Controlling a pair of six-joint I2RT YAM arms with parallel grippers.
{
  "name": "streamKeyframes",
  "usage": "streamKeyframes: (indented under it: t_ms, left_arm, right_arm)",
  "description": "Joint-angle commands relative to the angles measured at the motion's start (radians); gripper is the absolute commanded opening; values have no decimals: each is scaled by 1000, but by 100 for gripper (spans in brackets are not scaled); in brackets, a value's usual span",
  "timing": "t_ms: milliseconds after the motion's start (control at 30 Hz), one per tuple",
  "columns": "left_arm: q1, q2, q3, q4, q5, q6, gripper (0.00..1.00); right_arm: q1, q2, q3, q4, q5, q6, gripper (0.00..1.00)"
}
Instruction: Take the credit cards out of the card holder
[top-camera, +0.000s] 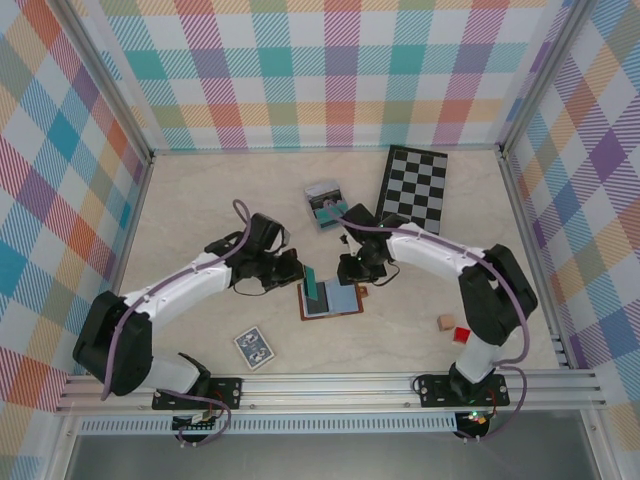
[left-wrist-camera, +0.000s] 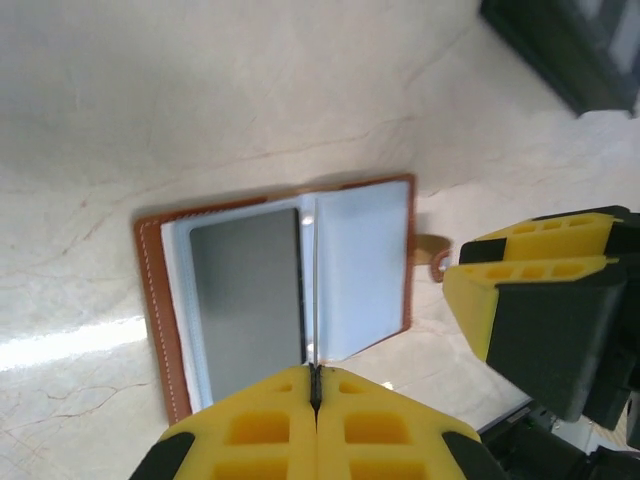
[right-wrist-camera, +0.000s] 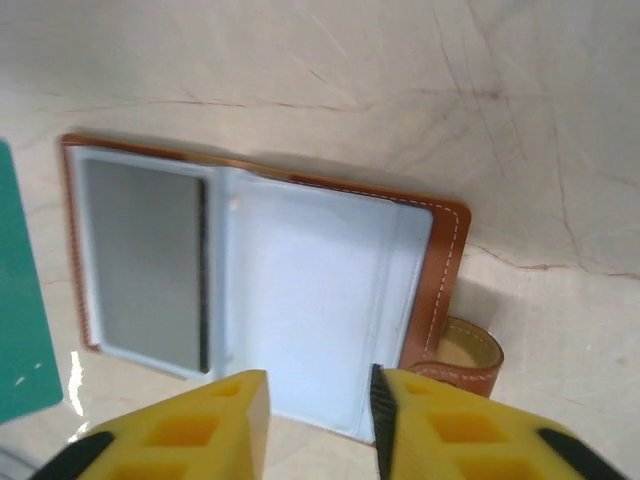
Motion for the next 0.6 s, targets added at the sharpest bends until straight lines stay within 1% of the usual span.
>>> streamKeyframes:
  t_ms: [0,100,200,267,367,467,567]
  left_arm:
    - [18,-46,23,-47,9,32,0]
    - [27,-79,9,24,60,1,0]
    - [36,-106,-23,141,141,-56,0]
    - [43,-120,-50,251,197,-104,0]
    - [50,-136,-80,359,253,-155,0]
    - [56,-145,-103,430,284,-197,0]
    - [64,-147,-120,498,311,-239,0]
  right_arm:
    - [-13,-73,7,18,-26,16,42]
    - [-41,-127,-27,76,-129,36,51]
    - [-99,-172,-76,172,-298,78,58]
    - [-145,-195,-113,247,-424,113,64]
    - [-191,-215,-150,338,-576,153,70]
    - [-212,-225,-161,390,-665,190,72]
    - [-231,-222,-173,453,-744,245,72]
